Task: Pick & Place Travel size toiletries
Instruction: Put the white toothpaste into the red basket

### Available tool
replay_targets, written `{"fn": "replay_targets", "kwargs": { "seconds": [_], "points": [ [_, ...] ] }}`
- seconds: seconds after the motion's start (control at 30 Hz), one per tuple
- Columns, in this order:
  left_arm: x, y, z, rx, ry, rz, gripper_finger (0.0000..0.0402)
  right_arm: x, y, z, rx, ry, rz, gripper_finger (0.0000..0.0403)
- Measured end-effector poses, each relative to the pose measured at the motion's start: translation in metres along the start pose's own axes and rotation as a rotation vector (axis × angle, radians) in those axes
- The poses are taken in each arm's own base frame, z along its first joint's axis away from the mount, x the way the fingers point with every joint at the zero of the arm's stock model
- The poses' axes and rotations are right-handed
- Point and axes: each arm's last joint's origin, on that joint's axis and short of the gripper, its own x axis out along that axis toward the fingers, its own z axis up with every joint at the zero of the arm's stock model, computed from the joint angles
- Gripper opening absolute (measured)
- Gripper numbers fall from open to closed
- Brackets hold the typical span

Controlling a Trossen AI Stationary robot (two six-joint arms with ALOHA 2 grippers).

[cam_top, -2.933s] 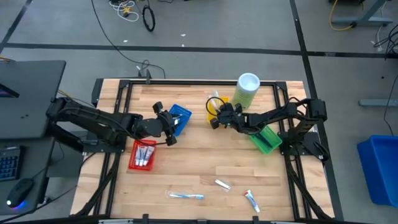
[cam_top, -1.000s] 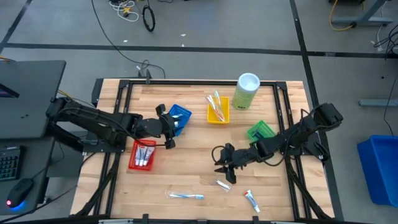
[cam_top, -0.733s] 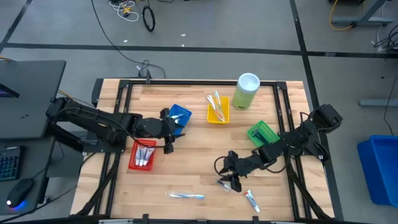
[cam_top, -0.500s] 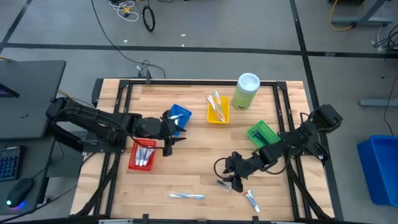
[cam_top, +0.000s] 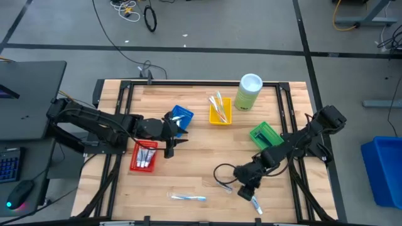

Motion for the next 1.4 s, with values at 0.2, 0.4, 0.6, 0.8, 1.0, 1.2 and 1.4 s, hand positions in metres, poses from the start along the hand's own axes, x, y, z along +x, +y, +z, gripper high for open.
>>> {"fn": "replay_targets", "kwargs": {
  "seconds": [0.2, 0.4, 0.6, 0.8, 1.0, 1.2, 1.4],
  "points": [
    [0.0, 0.0, 0.0, 0.028, 0.001, 0.002, 0.0155, 0.012, 0.007, -0.03, 0.354, 0.096, -0.033, 0.0183],
    [0.0, 0.0, 0.0, 0.095, 0.001, 0.002, 0.0155, 0.021, 0.01, -0.051, 0.425, -0.073, -0.071, 0.0197],
    [0.0, 0.0, 0.0, 0.093, 0.001, 0.002, 0.0155, 0.022, 0.003, -0.057, 0.384, -0.13, -0.152, 0.0201],
    [0.0, 0.0, 0.0, 0.092, 0.001, 0.002, 0.0155, 0.034, 0.0, -0.059, 0.367, -0.118, -0.187, 0.0198],
    [0.0, 0.0, 0.0, 0.09, -0.002, 0.001, 0.0155, 0.051, 0.0, -0.056, 0.255, -0.082, -0.181, 0.0201],
    [0.0, 0.0, 0.001, 0.089, -0.006, 0.001, 0.0155, 0.063, -0.009, -0.054, 0.215, -0.047, -0.249, 0.0191],
    [0.0, 0.0, 0.001, 0.098, -0.007, 0.001, 0.0155, 0.066, -0.011, -0.053, 0.124, -0.032, -0.273, 0.0155]
  ]
}}
